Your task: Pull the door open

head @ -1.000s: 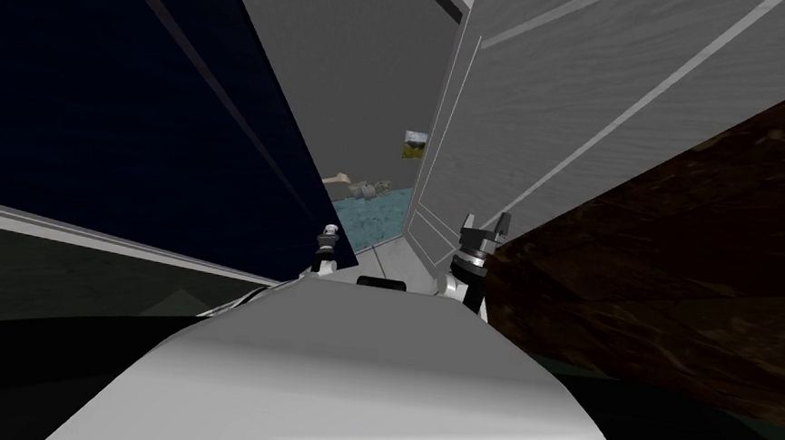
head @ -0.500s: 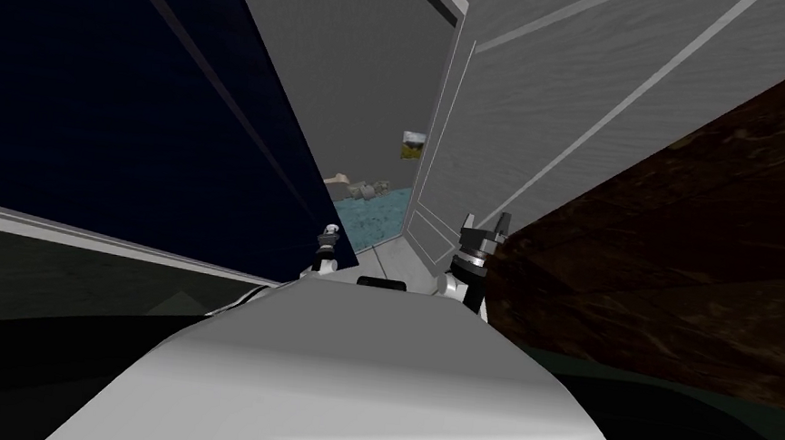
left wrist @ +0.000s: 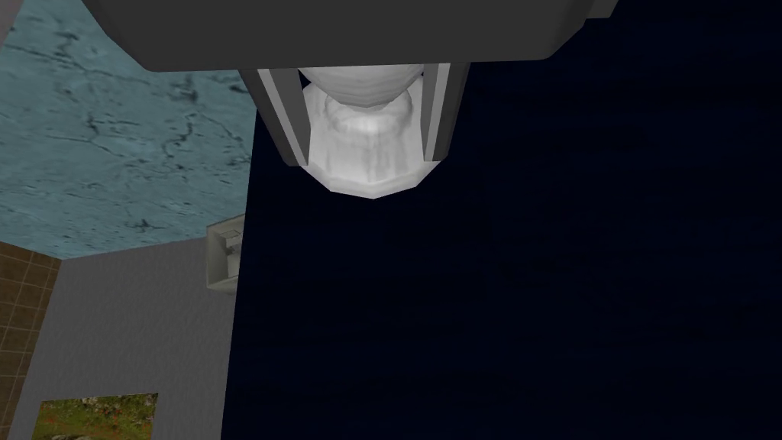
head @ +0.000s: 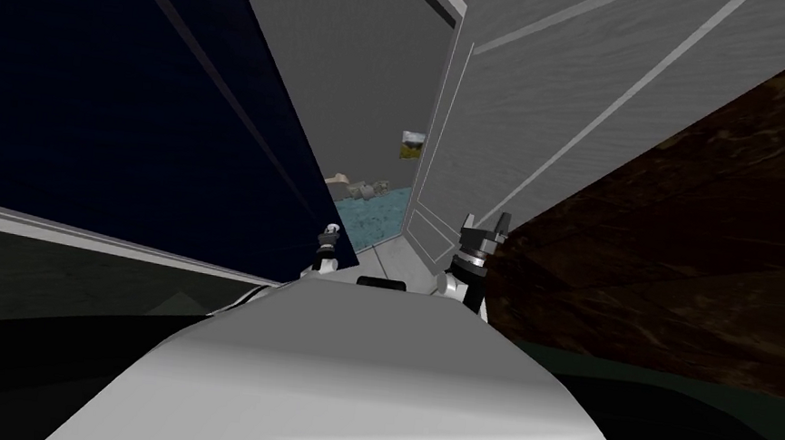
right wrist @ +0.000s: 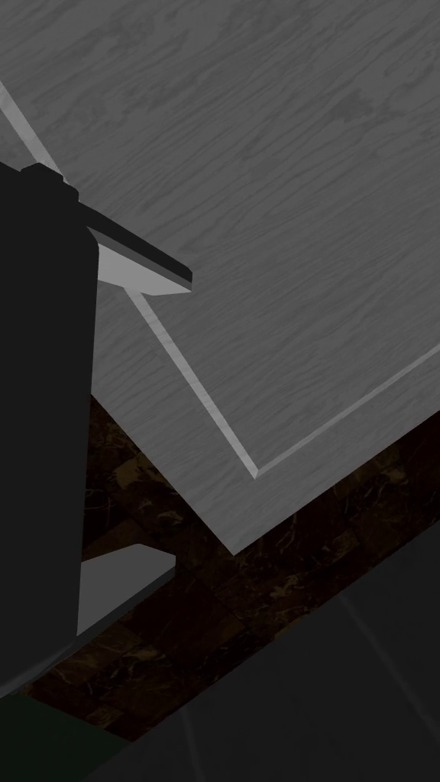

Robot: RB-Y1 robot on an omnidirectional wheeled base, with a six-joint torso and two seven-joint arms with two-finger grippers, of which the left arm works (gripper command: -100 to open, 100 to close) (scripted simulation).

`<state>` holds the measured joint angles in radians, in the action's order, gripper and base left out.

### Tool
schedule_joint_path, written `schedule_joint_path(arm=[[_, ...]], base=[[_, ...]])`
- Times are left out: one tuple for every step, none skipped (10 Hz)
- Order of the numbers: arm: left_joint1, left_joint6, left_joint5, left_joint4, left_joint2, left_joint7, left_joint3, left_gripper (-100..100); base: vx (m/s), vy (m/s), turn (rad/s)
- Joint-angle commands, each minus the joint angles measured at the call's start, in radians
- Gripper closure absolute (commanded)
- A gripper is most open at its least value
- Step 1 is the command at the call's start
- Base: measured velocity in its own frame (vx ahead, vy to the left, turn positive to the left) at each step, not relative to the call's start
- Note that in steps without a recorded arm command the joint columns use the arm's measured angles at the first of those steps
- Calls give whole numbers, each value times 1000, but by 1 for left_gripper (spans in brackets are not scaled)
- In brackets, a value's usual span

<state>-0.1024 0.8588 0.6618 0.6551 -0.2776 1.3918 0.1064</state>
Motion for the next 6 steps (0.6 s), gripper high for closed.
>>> schedule_joint_path(arm=[[10,2,-6,1,-12,21,14,100],[16,3,-9,2,-19,34,22,100],[23,5,-12,2,-27,48,32,100],[26,5,-14,3,-31,55,37,100],[34,7,-18,3,-40,71,47,100],[34,7,-18,3,-40,71,47,100]], base=[[-102,-40,-113],[-185,-43,-126],[-177,-27,-108],[-155,-34,-76],[-159,-26,-97],[-128,4,-36]])
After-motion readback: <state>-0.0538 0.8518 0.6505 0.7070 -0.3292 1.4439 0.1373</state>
